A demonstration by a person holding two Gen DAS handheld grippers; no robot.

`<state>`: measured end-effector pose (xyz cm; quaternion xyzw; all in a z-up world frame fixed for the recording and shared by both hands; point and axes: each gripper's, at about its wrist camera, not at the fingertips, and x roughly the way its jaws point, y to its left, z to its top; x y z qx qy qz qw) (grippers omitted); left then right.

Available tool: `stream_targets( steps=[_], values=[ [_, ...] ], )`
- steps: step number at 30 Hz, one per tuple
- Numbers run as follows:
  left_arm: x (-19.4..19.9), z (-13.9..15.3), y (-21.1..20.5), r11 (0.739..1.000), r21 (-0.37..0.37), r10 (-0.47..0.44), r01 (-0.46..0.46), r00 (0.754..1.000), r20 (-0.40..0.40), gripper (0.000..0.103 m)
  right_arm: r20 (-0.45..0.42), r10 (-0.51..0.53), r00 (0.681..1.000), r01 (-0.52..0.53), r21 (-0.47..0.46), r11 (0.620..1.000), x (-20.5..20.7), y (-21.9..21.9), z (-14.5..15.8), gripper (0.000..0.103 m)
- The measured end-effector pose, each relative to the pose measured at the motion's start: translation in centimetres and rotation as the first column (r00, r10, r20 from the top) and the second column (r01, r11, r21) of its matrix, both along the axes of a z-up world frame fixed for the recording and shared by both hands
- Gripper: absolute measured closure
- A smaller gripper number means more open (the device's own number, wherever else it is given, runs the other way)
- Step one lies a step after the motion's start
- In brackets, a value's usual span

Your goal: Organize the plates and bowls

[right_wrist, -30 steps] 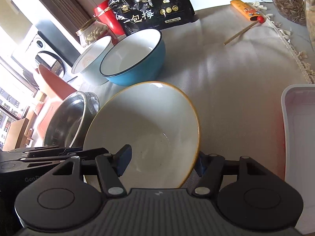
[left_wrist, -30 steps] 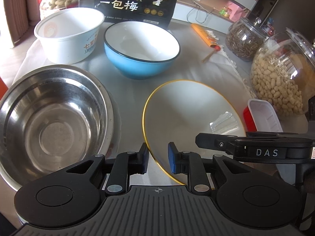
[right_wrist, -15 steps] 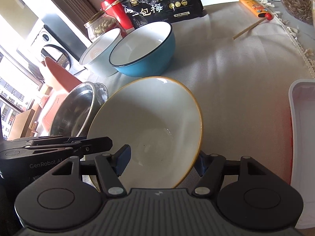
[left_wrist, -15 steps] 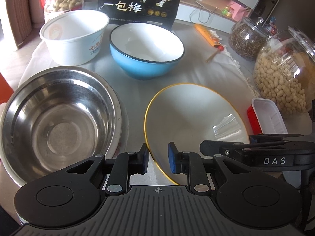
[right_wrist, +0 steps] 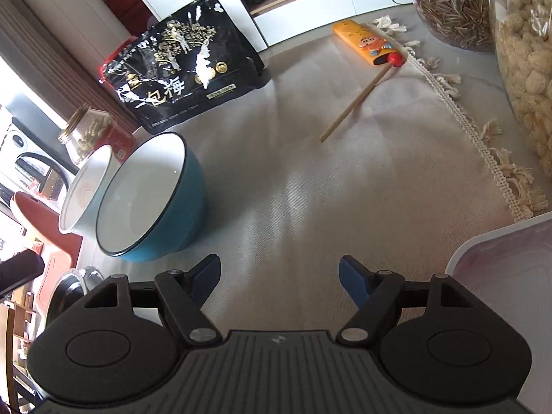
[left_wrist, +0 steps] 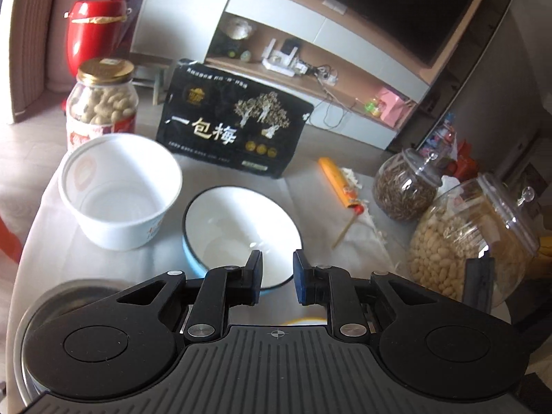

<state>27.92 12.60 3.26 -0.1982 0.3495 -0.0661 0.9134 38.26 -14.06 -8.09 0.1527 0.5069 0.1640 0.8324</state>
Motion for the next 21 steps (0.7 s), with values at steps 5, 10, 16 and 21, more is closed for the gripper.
stream_targets(
  steps=[5, 10, 16, 21],
  values=[
    [3.4, 1.0, 0.6, 0.997, 0.0, -0.075, 0.075, 0.996, 0.054, 0.082, -0.05, -0.024, 0.998, 0.025, 0.019, 1.0, 1.6, 0.1, -1.3, 0.019],
    [5.1, -2.0, 3.6, 1.0, 0.011, -0.013, 0.014, 1.0, -0.025, 0.082, -0.112, 0.013, 0.994, -0.002, 0.093, 0.996, 2.7, -0.1, -1.5, 0.0],
    [7.1, -6.1, 6.3, 0.998, 0.023, 0.061, -0.059, 0.989, -0.136, 0.081, -0.258, 0.0, 0.966, 0.035, 0.131, 0.991, 4.9, -0.5, -1.2, 0.0],
    [8.2, -7.8, 6.8, 0.998, 0.005, 0.064, -0.064, 0.981, -0.183, 0.081, -0.228, 0.074, 0.971, -0.059, 0.074, 0.996, 4.9, 0.8, -0.7, 0.001]
  ],
)
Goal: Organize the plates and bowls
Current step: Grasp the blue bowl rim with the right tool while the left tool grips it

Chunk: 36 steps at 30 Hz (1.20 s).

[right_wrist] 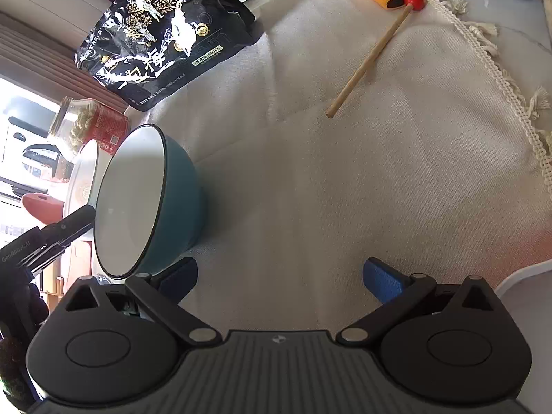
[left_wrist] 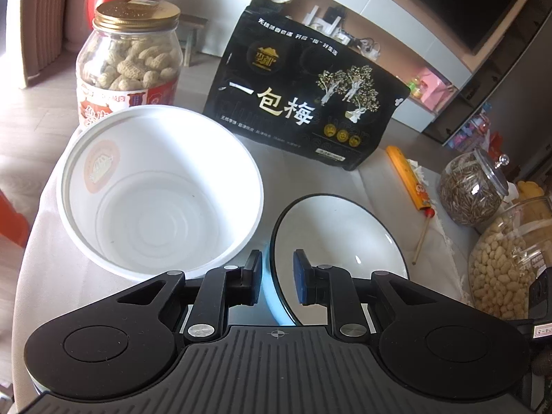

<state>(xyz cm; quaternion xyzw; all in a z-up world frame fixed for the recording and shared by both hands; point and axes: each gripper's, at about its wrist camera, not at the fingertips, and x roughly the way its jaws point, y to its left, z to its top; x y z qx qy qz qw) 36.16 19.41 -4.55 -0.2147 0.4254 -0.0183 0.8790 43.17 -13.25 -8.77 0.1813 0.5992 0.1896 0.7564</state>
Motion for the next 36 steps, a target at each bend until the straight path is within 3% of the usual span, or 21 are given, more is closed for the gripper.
stream_targets(
  steps=[1, 3, 6, 8, 13, 16, 23, 26, 32, 36],
  values=[
    [0.1, -0.2, 0.0, 1.0, -0.002, -0.003, 0.003, 1.0, -0.006, 0.081, 0.011, -0.006, 1.0, 0.007, -0.02, 1.0, -0.1, 0.3, 0.3, 0.014],
    [0.2, -0.5, -0.2, 1.0, -0.011, -0.01, 0.01, 1.0, -0.014, 0.081, 0.092, 0.025, 0.995, -0.02, -0.054, 0.998, -0.1, 1.1, 1.6, 0.028],
    [0.4, -0.9, -0.4, 1.0, -0.011, -0.013, 0.013, 1.0, -0.023, 0.079, 0.202, 0.056, 0.978, -0.05, -0.037, 0.998, -0.1, 2.6, 3.8, 0.03],
    [0.7, -1.2, -0.6, 1.0, -0.01, -0.01, 0.009, 0.999, -0.033, 0.078, 0.2, 0.083, 0.976, -0.09, 0.027, 0.996, 0.3, 4.0, 4.2, 0.035],
    [1.2, -1.5, -1.4, 1.0, 0.028, -0.011, 0.012, 0.999, -0.049, 0.078, 0.167, 0.138, 0.976, -0.126, -0.08, 0.989, 1.5, 8.8, 3.1, 0.054],
    [1.0, -1.4, -1.7, 1.0, 0.027, -0.009, 0.011, 0.998, -0.063, 0.077, 0.103, 0.149, 0.983, -0.14, -0.088, 0.986, 2.3, 10.4, 1.9, 0.068],
    [0.4, -1.2, -3.6, 0.992, -0.007, -0.125, 0.125, 0.987, -0.101, 0.072, 0.162, 0.202, 0.966, -0.163, -0.225, 0.961, -0.2, 9.8, 3.2, 0.067],
    [1.1, -1.5, -4.0, 0.993, 0.007, -0.119, 0.121, 0.988, -0.098, 0.071, 0.141, 0.175, 0.974, -0.145, -0.2, 0.969, 0.2, 8.8, 2.7, 0.067],
    [3.0, -3.7, -4.1, 0.994, -0.046, -0.108, 0.102, 0.981, -0.161, 0.071, 0.078, 0.127, 0.989, -0.116, -0.126, 0.985, 1.4, 8.7, 1.2, 0.061],
    [3.2, -3.7, -4.3, 0.995, -0.036, -0.101, 0.096, 0.98, -0.172, 0.071, 0.076, 0.116, 0.99, -0.103, -0.151, 0.983, 1.2, 9.3, 0.9, 0.063]
  ],
)
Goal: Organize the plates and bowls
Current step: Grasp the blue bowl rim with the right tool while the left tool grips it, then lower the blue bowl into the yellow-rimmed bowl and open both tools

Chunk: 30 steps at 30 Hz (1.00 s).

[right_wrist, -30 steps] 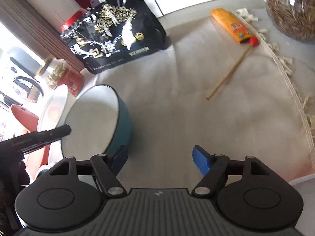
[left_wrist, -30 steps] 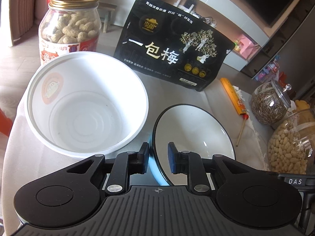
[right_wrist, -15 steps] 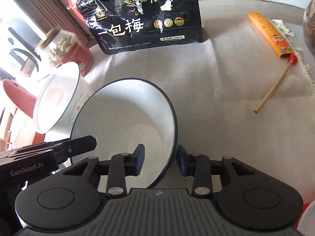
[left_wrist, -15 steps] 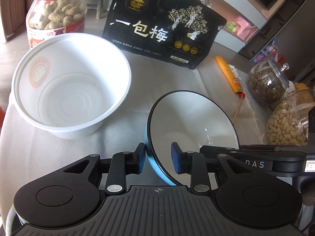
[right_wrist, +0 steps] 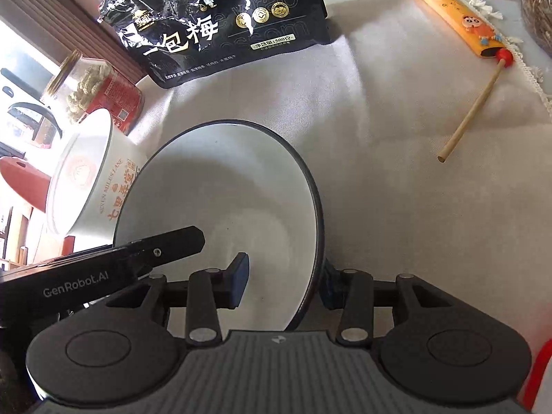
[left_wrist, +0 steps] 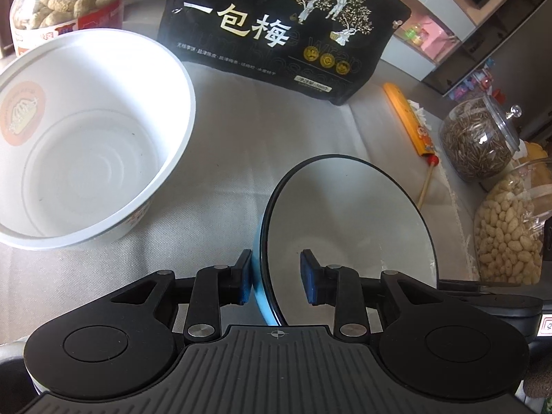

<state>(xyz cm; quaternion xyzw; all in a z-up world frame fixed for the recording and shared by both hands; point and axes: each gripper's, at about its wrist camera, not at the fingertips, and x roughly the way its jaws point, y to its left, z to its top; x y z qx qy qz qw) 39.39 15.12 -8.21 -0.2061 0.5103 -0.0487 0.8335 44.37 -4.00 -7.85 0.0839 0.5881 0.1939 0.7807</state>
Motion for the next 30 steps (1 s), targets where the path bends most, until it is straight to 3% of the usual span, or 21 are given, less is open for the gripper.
stream_targets(
  steps=[4, 10, 14, 22, 30],
  values=[
    [-1.3, 2.0, -0.1, 0.999, -0.02, -0.025, 0.027, 0.998, 0.057, 0.071, 0.049, 0.004, 0.999, -0.003, -0.028, 1.0, -1.1, -0.2, 1.7, 0.065],
    [-5.5, 6.7, -0.7, 0.992, -0.063, -0.1, 0.112, 0.979, 0.177, 0.071, 0.14, -0.005, 0.99, 0.003, 0.011, 1.0, -3.8, -2.4, 7.2, 0.066],
    [-8.2, 6.7, -1.5, 0.972, -0.11, -0.193, 0.209, 0.971, 0.141, 0.071, 0.154, 0.006, 0.988, -0.004, -0.014, 1.0, -6.7, -3.9, 9.8, 0.066],
    [-10.7, 3.3, -3.4, 0.955, -0.08, -0.285, 0.287, 0.958, 0.027, 0.071, 0.071, 0.031, 0.997, -0.026, -0.069, 0.997, -11.5, -4.8, 7.5, 0.066],
    [-11.3, 3.9, -4.3, 0.95, 0.017, -0.312, 0.312, 0.949, 0.051, 0.071, 0.025, 0.016, 1.0, -0.014, -0.047, 0.999, -13.5, -5.5, 5.6, 0.066]
  ],
)
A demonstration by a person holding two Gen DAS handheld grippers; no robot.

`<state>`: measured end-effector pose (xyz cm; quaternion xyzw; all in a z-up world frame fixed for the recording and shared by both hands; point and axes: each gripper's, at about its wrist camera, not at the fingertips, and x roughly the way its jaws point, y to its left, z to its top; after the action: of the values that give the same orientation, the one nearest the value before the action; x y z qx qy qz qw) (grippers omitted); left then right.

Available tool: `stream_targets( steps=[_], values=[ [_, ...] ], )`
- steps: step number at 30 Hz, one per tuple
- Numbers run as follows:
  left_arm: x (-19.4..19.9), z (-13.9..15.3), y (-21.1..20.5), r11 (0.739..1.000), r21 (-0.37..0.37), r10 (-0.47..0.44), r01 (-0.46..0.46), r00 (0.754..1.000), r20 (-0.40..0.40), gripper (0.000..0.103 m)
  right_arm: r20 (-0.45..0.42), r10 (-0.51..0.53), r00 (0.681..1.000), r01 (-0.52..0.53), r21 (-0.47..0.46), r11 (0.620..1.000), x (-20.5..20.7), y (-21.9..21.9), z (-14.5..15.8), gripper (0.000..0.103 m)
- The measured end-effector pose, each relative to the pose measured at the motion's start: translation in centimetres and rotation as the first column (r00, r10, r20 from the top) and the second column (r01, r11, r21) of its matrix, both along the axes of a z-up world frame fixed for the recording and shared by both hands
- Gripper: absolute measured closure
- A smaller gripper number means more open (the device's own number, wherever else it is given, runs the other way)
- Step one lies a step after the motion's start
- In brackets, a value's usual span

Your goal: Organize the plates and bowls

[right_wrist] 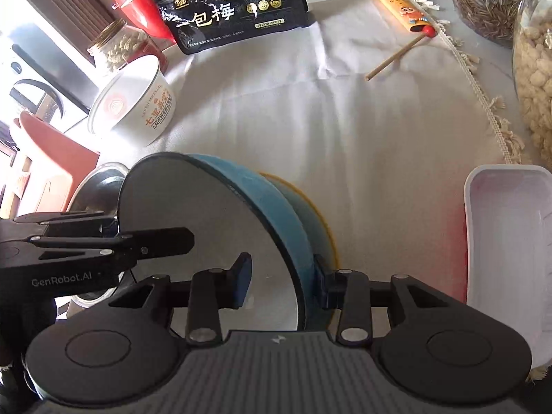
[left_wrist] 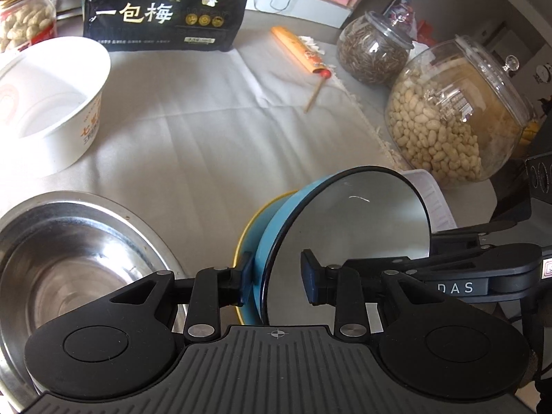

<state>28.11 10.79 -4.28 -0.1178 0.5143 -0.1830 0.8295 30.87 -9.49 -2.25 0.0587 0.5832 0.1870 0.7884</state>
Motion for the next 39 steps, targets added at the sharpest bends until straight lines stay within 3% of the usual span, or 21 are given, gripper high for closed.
stream_targets(
  steps=[7, 15, 19, 26, 31, 35, 39],
  values=[
    [-0.5, 0.4, 0.4, 1.0, 0.001, -0.006, 0.006, 1.0, 0.014, 0.072, -0.009, -0.004, 1.0, 0.004, 0.019, 1.0, -0.4, -0.3, -0.2, 0.067],
    [-1.2, 2.3, 1.4, 1.0, -0.022, -0.003, 0.004, 0.997, 0.072, 0.074, 0.07, 0.014, 0.997, -0.012, -0.025, 1.0, -1.4, -0.5, 1.5, 0.065],
    [-1.1, 2.0, 1.6, 1.0, -0.022, 0.011, -0.01, 0.998, 0.058, 0.08, 0.107, 0.022, 0.994, -0.018, -0.041, 0.999, -1.6, -0.4, 1.8, 0.065],
    [-1.3, 1.5, 1.0, 1.0, 0.006, -0.008, 0.007, 0.999, 0.052, 0.079, 0.121, 0.038, 0.992, -0.03, -0.069, 0.997, -1.8, 0.3, 1.8, 0.06],
    [-1.0, 2.2, 2.2, 0.999, -0.042, 0.009, -0.007, 0.998, 0.056, 0.081, 0.133, 0.073, 0.988, -0.062, -0.086, 0.994, -1.8, 0.5, 2.4, 0.057],
    [-0.2, 4.2, 6.1, 0.984, -0.142, 0.12, -0.105, 0.987, 0.103, 0.081, 0.267, 0.092, 0.959, -0.05, -0.159, 0.986, -1.2, 0.9, 5.2, 0.055],
    [2.8, 7.8, 11.6, 0.942, -0.191, 0.308, -0.277, 0.937, 0.162, 0.081, 0.422, 0.121, 0.899, -0.018, -0.239, 0.971, 0.5, 2.9, 9.4, 0.03]
  ],
)
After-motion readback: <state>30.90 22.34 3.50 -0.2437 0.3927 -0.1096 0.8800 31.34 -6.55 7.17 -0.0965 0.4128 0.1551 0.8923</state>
